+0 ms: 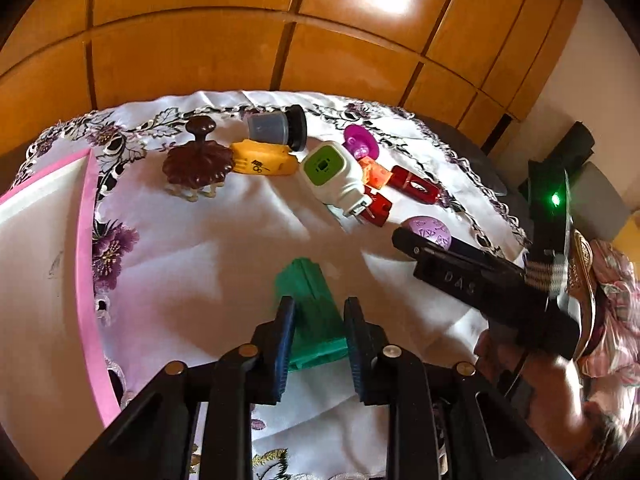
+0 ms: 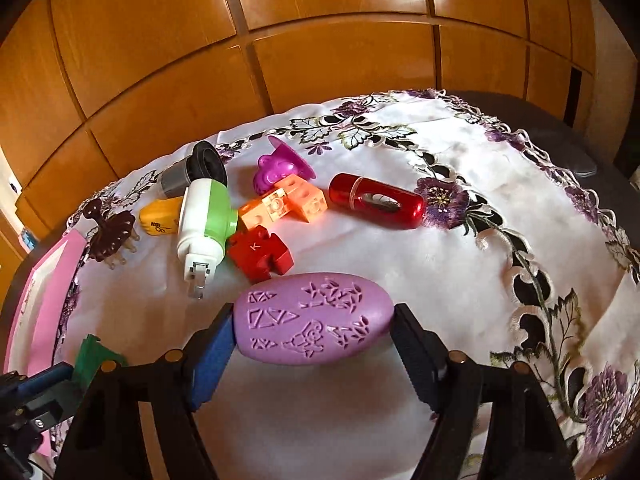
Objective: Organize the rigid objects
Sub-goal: 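Lift the green stand with the left tool while the right tool grasps the lavender oval stamp, then carry the green stand into the pink box and open the left tool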
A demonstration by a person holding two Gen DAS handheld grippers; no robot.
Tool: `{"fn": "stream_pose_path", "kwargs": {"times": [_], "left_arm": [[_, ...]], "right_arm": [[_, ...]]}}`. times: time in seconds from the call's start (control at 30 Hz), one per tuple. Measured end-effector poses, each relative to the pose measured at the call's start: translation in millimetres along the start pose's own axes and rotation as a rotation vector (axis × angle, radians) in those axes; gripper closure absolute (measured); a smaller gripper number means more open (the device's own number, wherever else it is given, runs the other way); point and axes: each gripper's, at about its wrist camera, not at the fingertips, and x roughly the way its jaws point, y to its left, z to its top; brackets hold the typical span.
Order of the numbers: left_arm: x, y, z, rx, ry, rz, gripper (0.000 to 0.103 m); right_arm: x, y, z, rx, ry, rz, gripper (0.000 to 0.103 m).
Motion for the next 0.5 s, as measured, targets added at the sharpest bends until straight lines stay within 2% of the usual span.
{"fn": "stream_pose_path", "kwargs": {"times": [0.03,0.07,0.13,0.23,0.3,0.37,0.5], "left_arm": [[1.4,0.6,3.4,-0.017,0.017,0.002,0.064],[2.8,0.7,7.3,-0.035,0.031,-0.001,0.048],[6.9,-2.8,15.1,-0.036,0.061,0.027,0.038],[17.2,-10.0,26.2,-0.003,0.127,0.042,0.039],[26.5,-11.1,29.7,-0.012,0.181,0.033,0.051],[37.2,-8.9,30.8,-0.035,0.243,0.029,0.072],[31.7,-2.7,30.4,-0.096,0.234,-0.027,0.073]], "right_arm": [[-0.6,0.0,-0.9,0.0,-0.008,0.002,0.026],[-1.1,-0.9,-1.2,0.003,-0.014,0.006,0.026],[-1.8,-1.7,-2.1,0.009,-0.023,0.009,0.026],[-2.1,-1.8,-3.4,0.008,-0.032,0.008,0.026],[-2.8,-1.3,-4.4,0.008,-0.04,0.009,0.026],[-2.7,-1.8,-5.3,0.009,-0.042,0.012,0.025],[-2.3,-2.0,-6.0,0.007,-0.046,0.014,0.025]]}}
